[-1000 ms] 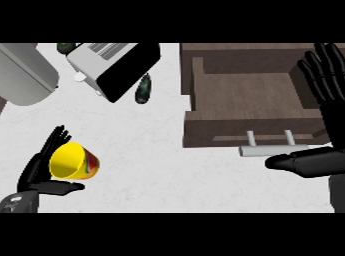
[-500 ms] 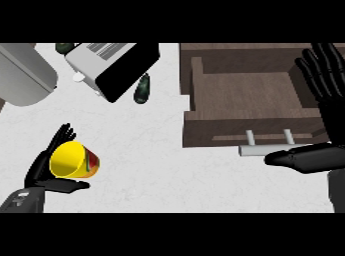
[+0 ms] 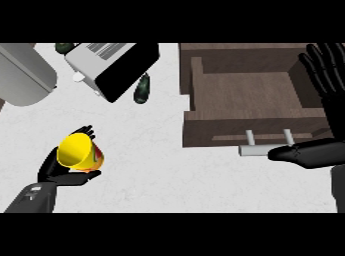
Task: Pick up the cup, place it into the drawer and close the drawer
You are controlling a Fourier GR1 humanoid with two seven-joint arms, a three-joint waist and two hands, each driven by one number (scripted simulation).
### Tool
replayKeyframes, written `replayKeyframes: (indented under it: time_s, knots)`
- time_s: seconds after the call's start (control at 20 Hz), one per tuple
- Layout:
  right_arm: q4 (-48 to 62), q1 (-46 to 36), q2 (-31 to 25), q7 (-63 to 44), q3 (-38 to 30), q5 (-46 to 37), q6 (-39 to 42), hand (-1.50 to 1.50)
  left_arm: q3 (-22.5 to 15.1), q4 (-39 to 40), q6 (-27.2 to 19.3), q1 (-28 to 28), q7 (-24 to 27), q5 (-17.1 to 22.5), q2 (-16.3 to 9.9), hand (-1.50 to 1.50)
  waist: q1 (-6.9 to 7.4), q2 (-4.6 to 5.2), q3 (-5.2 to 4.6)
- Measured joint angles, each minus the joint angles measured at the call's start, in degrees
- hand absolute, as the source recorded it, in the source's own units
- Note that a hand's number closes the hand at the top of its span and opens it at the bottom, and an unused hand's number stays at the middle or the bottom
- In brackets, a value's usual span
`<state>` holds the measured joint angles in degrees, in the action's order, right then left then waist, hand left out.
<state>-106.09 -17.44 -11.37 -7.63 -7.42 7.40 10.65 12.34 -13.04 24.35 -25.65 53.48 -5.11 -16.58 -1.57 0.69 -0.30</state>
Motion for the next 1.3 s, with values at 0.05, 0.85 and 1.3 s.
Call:
replayKeyframes:
  time_s: [0.05,0.85,1.3]
  knots:
    - [-0.09,-0.03,-0.2,-0.05,-0.18,0.08,0.08,-1.5,-0.02,-0.27,0.58,-0.19,-0.04,0.18,0.03,1.5,-0.06,0.0,-0.02]
    - [-0.93,1.27,-0.89,-0.64,-1.3,0.91,0.55,-1.5,6.66,-6.92,-12.02,-1.97,8.11,6.05,5.56,1.5,0.32,-0.25,0.1]
    - [-1.01,2.74,-0.46,0.56,-0.75,-0.48,0.46,-1.5,5.96,-14.12,-14.11,-8.34,4.2,7.96,9.48,1.5,1.27,-0.7,0.28]
